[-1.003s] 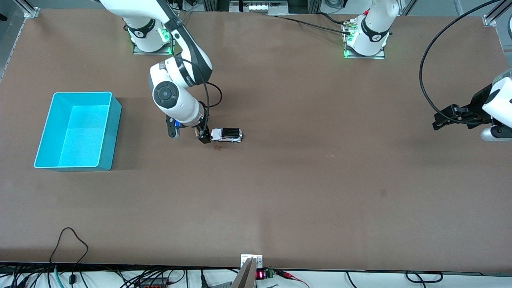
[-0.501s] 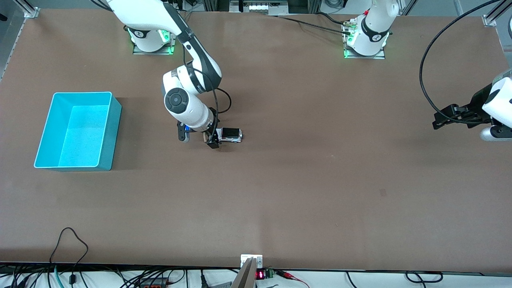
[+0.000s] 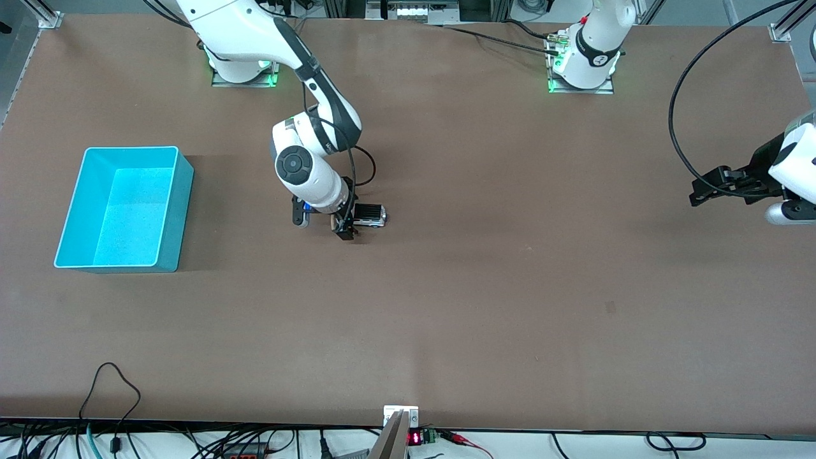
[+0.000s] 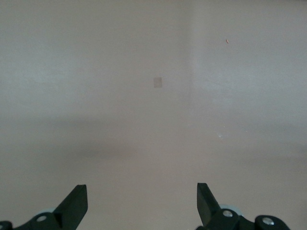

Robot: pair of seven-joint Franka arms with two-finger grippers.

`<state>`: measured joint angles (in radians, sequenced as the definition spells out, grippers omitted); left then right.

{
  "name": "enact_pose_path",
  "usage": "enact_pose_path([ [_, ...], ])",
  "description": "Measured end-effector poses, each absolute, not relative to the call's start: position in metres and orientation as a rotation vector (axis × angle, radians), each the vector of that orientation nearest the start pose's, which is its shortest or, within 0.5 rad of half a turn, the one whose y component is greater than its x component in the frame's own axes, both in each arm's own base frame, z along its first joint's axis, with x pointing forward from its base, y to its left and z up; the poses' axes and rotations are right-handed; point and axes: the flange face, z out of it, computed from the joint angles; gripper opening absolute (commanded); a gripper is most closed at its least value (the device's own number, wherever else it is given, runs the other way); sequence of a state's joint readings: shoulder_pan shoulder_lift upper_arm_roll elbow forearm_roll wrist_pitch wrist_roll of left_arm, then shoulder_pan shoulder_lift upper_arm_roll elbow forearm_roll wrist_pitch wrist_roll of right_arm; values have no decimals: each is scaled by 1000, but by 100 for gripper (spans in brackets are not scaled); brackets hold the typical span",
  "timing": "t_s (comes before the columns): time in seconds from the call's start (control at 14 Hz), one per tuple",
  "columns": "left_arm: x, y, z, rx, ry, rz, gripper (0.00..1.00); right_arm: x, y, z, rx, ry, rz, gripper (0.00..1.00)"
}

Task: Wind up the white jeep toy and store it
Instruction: 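Close the right gripper on the jeep, then lift the jeep off the table with the right gripper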

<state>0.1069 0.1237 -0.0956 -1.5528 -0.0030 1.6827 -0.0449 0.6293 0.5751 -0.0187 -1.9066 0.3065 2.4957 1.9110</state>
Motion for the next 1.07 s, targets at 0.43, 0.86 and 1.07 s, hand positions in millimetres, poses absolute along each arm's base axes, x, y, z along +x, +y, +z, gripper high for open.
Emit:
enact_pose_path([
  [0.43, 600, 9, 572, -3155, -90, -10, 100, 513, 366, 188, -2192, 2144, 259, 100],
  [0.86, 600, 9, 572, -3155, -90, -10, 100, 512, 367, 178, -2187, 2140, 251, 54],
  [1.07, 600, 9, 572, -3155, -90, -10, 100, 511, 372, 179, -2189, 2128, 254, 15],
])
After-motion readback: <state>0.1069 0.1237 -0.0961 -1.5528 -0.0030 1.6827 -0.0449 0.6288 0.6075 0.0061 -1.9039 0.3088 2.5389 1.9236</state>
